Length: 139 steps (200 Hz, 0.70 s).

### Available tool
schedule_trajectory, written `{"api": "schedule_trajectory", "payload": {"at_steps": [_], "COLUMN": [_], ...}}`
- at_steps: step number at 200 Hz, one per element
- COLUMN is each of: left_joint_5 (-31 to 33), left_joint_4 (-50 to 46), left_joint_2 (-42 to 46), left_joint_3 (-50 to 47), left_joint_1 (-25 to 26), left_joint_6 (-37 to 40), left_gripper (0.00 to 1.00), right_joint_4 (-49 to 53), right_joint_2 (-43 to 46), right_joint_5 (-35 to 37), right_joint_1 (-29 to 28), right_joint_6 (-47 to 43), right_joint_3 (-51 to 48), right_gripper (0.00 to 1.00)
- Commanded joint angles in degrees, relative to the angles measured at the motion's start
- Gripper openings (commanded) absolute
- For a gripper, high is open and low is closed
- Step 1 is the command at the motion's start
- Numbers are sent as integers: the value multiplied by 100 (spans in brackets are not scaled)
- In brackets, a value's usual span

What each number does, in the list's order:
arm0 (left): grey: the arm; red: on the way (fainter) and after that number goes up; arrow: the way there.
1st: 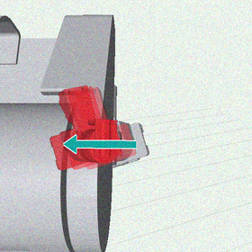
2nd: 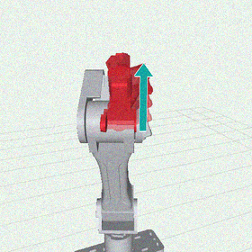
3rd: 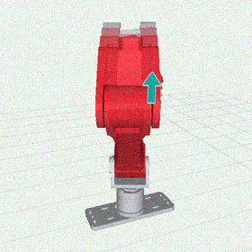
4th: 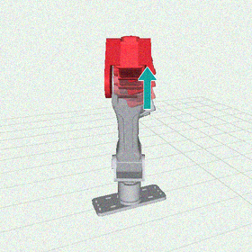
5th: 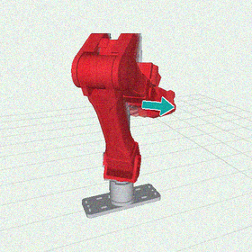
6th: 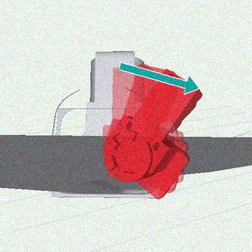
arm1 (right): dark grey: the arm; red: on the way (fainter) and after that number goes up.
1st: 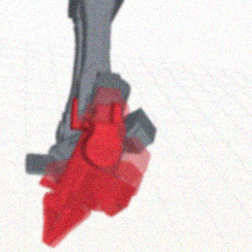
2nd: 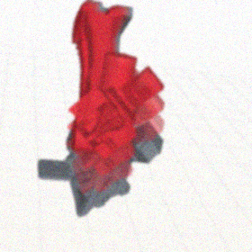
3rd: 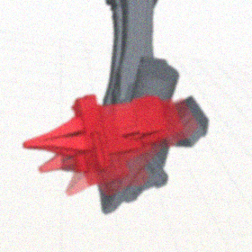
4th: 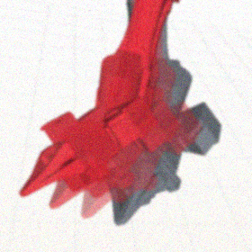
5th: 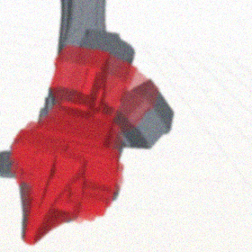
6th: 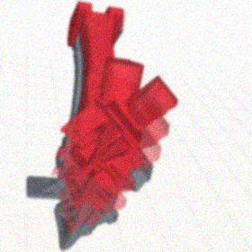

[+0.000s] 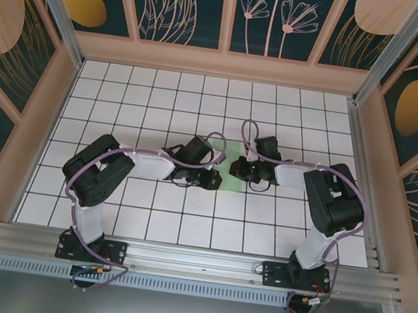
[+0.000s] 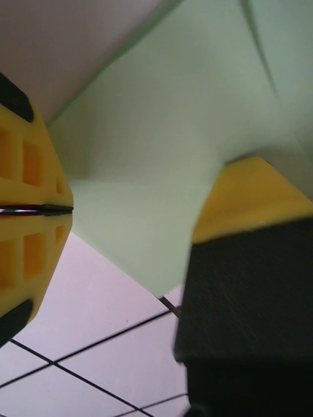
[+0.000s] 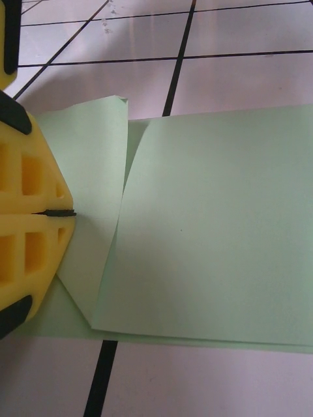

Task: Fold a paper plane with a square sheet of paper (fold left side to right side)
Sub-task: Fold the triangle a second time at the center of the table.

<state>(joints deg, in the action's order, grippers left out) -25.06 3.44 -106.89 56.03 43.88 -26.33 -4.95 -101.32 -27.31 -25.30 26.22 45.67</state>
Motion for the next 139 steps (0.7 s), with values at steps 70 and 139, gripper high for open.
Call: {"api": "schedule_trajectory", "payload": {"at_steps": [70,139], "left_joint_5": [95,-2], "left_joint_4": [-337,-424], "left_joint_2": [-570,-333], "left_joint_3": [579,7], "left_joint_1": [16,23], "left_joint_6": [302,490], "left_gripper": [12,12], "right_joint_4": [570,747], "right_joint_2": [-230,-260], "right_joint_5": [340,473], "right_joint_1": [-28,-19], "right_joint_6": [-126,-195], "right_joint_3": [-25,81], "right_gripper": [0,0]}}
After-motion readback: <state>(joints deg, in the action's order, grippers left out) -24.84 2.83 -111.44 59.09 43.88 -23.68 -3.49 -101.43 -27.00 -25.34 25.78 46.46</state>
